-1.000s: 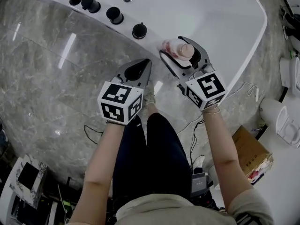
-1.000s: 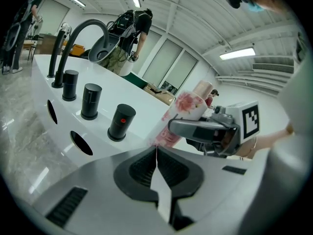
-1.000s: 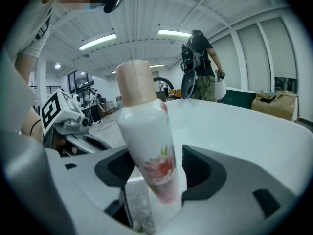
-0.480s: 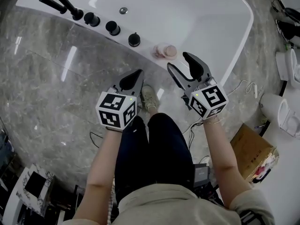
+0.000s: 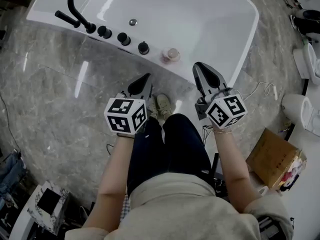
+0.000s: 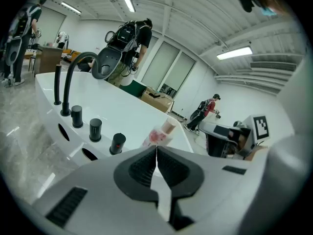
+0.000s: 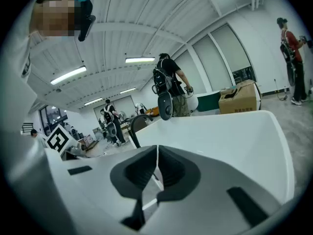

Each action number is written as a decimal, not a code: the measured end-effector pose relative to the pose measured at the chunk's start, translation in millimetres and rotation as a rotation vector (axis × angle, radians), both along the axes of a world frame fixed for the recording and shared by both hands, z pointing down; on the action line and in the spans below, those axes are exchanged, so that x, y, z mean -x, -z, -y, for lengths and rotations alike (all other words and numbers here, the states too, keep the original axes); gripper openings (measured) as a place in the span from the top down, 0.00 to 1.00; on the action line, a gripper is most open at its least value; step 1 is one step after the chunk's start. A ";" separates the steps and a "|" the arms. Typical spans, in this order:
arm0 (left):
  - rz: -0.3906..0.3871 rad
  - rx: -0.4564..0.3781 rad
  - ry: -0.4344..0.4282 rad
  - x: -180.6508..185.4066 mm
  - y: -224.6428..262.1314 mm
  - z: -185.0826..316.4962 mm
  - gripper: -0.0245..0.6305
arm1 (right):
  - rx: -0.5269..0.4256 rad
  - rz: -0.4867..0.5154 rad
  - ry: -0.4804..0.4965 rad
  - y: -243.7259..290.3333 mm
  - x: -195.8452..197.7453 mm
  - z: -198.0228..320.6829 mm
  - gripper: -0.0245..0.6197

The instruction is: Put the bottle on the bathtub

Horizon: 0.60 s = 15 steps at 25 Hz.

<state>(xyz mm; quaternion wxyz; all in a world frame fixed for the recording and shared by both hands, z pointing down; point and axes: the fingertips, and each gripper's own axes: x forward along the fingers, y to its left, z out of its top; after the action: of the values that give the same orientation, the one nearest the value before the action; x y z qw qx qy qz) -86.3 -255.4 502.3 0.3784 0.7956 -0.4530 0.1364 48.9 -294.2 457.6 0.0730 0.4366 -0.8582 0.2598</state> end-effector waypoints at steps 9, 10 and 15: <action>0.032 -0.019 -0.016 1.1 47.3 -32.6 0.95 | -0.003 0.113 0.106 66.5 40.2 -26.7 0.96; 0.036 -0.022 -0.024 0.7 51.8 -36.8 0.95 | -0.007 0.114 0.112 72.8 44.2 -29.4 0.96; 0.039 -0.059 -0.035 -8.7 80.3 -53.1 0.95 | 0.015 0.117 0.075 94.0 47.0 -51.6 0.96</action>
<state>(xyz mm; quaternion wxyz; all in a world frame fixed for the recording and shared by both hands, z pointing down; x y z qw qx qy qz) -77.6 -202.2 422.0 0.3435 0.8114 -0.4500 0.1452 1.9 -242.6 363.6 0.0357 0.3876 -0.8749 0.2881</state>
